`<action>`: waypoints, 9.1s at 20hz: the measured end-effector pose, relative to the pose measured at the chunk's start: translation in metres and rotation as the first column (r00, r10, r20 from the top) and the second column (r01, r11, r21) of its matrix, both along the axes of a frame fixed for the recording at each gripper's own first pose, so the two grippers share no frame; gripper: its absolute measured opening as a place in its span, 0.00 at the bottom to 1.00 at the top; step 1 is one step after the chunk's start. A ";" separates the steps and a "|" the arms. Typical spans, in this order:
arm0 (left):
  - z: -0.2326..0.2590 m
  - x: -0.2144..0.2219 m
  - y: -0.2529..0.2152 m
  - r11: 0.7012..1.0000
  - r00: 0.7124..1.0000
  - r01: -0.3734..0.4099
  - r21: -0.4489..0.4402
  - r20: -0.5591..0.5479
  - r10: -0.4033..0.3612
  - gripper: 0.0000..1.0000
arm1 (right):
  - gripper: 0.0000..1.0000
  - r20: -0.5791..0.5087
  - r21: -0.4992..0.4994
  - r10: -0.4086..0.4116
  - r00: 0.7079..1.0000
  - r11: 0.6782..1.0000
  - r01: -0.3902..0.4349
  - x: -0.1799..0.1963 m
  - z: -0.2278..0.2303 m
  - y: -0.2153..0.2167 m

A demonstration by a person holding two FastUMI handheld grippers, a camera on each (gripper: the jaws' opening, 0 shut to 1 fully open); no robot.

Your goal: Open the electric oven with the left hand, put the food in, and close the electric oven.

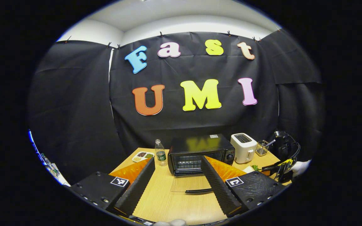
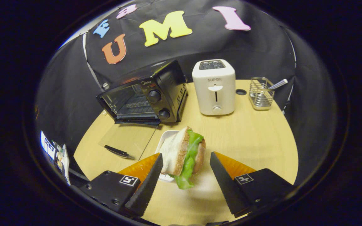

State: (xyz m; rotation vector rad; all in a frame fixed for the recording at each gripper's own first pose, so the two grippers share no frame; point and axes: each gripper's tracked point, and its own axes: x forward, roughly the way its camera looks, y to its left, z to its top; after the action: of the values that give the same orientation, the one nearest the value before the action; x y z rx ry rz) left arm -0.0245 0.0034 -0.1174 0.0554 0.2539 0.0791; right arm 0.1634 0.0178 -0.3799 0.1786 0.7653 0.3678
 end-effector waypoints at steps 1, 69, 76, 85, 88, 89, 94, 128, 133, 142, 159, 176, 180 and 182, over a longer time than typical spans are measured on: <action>0.000 0.001 -0.002 1.000 1.000 -0.020 0.001 -0.010 0.020 0.96 | 0.96 -0.022 0.014 0.016 1.000 1.000 -0.016 0.007 -0.006 -0.001; -0.058 0.023 0.079 0.988 0.985 0.141 0.067 -0.111 -0.133 0.96 | 1.00 0.233 0.251 -0.509 0.829 0.855 0.454 0.150 0.050 0.253; -0.064 0.025 0.073 0.992 0.990 0.122 -0.007 -0.063 -0.122 0.96 | 1.00 0.316 0.062 -0.324 0.891 0.945 0.322 0.059 0.091 0.185; -0.135 0.045 0.039 0.994 0.990 0.086 -0.068 -0.108 -0.093 0.96 | 1.00 0.488 -0.106 -0.240 0.839 0.938 0.329 -0.018 0.205 0.062; -0.170 0.048 0.022 0.994 0.985 0.075 -0.079 -0.152 -0.086 0.96 | 1.00 0.494 -0.113 -0.220 0.841 0.943 0.313 -0.040 0.217 0.050; -0.185 0.046 0.018 0.994 0.980 0.072 -0.085 -0.180 -0.087 0.96 | 1.00 0.490 -0.115 -0.210 0.846 0.947 0.301 -0.047 0.218 0.047; -0.254 0.035 -0.012 0.992 0.942 0.090 -0.084 -0.317 -0.112 0.96 | 1.00 0.499 -0.146 -0.180 0.848 0.947 0.287 -0.073 0.223 0.025; -0.285 0.085 -0.068 0.991 0.922 0.091 -0.095 -0.367 -0.120 0.96 | 1.00 0.457 -0.180 -0.177 0.872 0.941 0.286 -0.062 0.216 -0.020; -0.248 0.119 -0.067 0.989 0.947 0.088 -0.120 -0.299 -0.120 0.96 | 1.00 0.464 -0.177 -0.183 0.867 0.940 0.293 -0.058 0.219 -0.019; -0.218 0.183 -0.065 0.990 0.962 0.133 -0.047 -0.235 -0.140 0.96 | 1.00 0.466 -0.172 -0.194 0.863 0.937 0.303 -0.051 0.224 -0.023; -0.136 0.145 -0.070 0.993 0.988 0.093 -0.067 -0.115 -0.100 0.96 | 1.00 0.519 -0.151 -0.102 0.849 0.966 0.208 -0.063 0.248 -0.003; 0.114 0.001 -0.003 0.992 0.962 0.117 -0.044 0.253 -0.102 0.95 | 0.91 0.689 0.030 -0.254 0.679 0.946 0.324 -0.151 0.373 0.008; 0.124 -0.008 0.011 0.991 0.957 0.123 -0.048 0.271 -0.106 0.95 | 1.00 0.688 0.038 -0.275 0.671 0.938 0.346 -0.165 0.376 0.014; 0.126 -0.010 0.012 0.990 0.954 0.135 -0.045 0.276 -0.117 0.95 | 0.91 0.686 0.042 -0.285 0.670 0.934 0.355 -0.170 0.375 0.016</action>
State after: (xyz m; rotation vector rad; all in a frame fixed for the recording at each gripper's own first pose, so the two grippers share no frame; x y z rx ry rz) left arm -0.0347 0.0152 0.0087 -0.0032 -0.0237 -0.0491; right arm -0.0064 0.0343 -0.0052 0.0713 -0.0021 0.0353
